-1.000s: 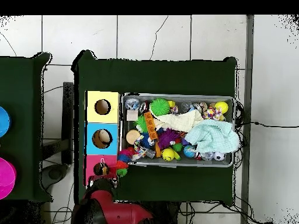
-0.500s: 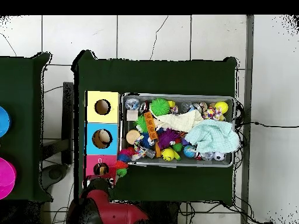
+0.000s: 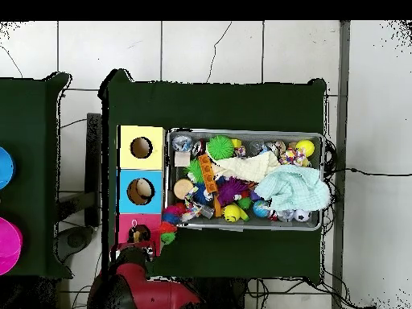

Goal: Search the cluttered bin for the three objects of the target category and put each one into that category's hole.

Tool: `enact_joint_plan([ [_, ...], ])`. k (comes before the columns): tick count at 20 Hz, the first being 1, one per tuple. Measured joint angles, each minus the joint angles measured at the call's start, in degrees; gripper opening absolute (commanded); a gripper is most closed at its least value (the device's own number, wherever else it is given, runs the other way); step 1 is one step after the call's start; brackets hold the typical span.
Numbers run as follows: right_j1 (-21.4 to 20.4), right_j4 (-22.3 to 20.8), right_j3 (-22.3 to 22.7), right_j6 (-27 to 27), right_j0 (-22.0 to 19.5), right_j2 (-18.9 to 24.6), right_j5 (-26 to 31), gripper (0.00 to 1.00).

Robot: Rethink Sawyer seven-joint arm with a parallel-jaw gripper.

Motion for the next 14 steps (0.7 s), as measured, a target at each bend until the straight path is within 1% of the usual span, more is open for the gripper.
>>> enact_joint_plan([
  [12,1.3,0.2,-0.4,0.8,0.6,0.9,0.0,0.0],
  [13,1.3,0.2,-0.4,1.0,0.6,0.8,0.0,1.0],
  [14,1.3,0.3,-0.4,1.1,0.6,0.8,0.0,1.0],
])
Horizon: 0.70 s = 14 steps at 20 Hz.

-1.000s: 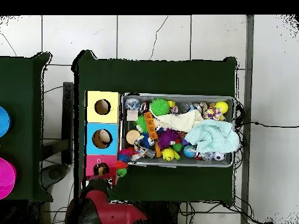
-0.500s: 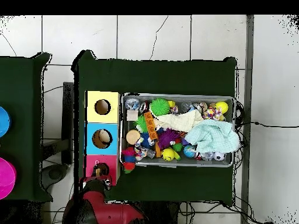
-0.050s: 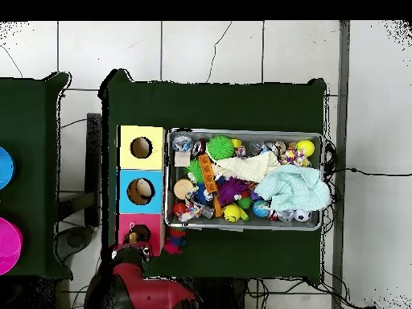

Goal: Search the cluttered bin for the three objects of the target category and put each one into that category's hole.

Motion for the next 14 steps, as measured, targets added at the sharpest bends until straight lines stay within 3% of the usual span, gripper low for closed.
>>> enact_joint_plan([
  [14,-0.3,0.2,-0.7,1.3,1.0,0.0,0.0,1.0],
])
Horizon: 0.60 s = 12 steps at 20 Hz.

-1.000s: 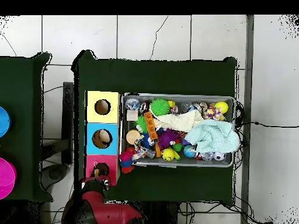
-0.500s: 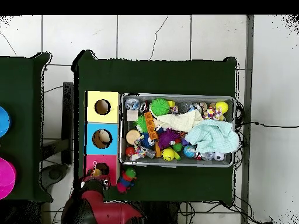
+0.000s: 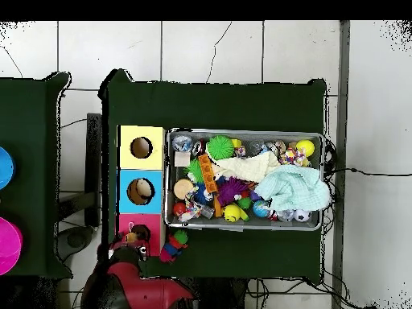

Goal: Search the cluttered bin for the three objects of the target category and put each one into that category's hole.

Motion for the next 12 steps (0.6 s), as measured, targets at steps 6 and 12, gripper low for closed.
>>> enact_joint_plan([
  [6,-0.1,0.0,-0.9,0.0,0.2,0.0,0.0,1.0],
  [12,-0.1,0.0,-2.8,0.0,0.4,-0.1,0.0,1.0],
])
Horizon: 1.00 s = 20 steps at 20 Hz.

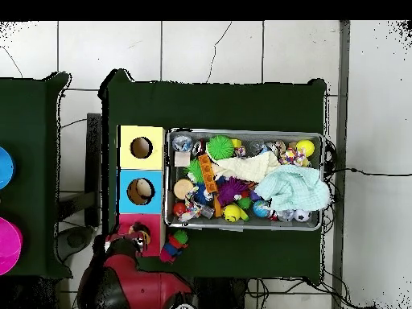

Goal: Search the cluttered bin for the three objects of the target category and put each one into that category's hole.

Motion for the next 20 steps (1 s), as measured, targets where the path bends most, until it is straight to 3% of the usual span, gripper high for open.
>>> enact_joint_plan([
  [7,-0.7,0.0,-2.2,0.0,0.2,-0.7,0.4,1.0],
  [20,-4.2,-0.1,-8.7,0.0,0.6,-2.1,9.8,1.0],
])
